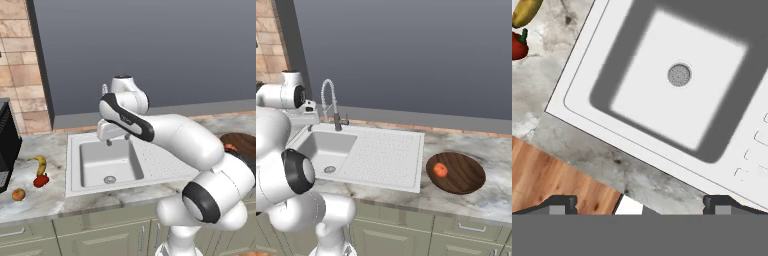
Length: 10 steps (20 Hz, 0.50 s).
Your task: There is a mixed pile of frozen fruits and vegetables on the counter. Locate all the frozen vegetables and place the items in a bowl on the counter. Take all the frozen fruits and defrost them in a running sink.
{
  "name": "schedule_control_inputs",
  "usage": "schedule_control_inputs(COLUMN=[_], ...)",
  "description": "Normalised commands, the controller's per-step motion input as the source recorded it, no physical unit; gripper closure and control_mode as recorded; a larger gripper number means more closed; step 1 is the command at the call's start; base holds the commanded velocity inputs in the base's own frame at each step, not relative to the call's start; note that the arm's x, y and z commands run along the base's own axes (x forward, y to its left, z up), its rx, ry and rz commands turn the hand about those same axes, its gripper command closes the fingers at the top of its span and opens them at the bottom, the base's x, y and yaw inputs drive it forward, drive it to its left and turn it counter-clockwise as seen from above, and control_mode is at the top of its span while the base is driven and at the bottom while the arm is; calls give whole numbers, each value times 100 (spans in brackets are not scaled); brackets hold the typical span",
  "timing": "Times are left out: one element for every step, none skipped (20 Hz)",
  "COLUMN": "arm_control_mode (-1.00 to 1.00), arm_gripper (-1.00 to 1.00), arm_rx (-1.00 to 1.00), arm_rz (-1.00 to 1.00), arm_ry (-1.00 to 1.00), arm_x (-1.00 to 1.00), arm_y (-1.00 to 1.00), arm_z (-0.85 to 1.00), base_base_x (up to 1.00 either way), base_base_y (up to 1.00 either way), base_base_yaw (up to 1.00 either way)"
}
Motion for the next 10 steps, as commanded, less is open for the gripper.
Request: schedule_control_inputs(arm_control_mode=[-100, -100, -100, -100, -100, -100, -100, -100, -100, -100], arm_gripper=[-100, -100, -100, -100, -100, -100, -100, -100, -100, -100], arm_rx=[0, 0, 0, 0, 0, 0, 0, 0, 0, -2], arm_rz=[18, 17, 17, 15, 13, 11, 10, 7, 5, 5], arm_ry=[3, 2, 3, 3, 2, 0, 0, 0, 0, 0], arm_x=[11, 10, 9, 4, 1, 2, 0, 0, 0, 0], arm_y=[54, 53, 52, 50, 44, 39, 35, 34, 32, 31], arm_z=[0, 0, 0, 0, 0, 0, 0, -1, -3, -5], base_base_x=[0, 0, 0, 0, 0, 0, 0, 0, 0, 0], base_base_y=[0, 0, 0, 0, 0, 0, 0, 0, 0, 0], base_base_yaw=[0, 0, 0, 0, 0, 0, 0, 0, 0, 0])
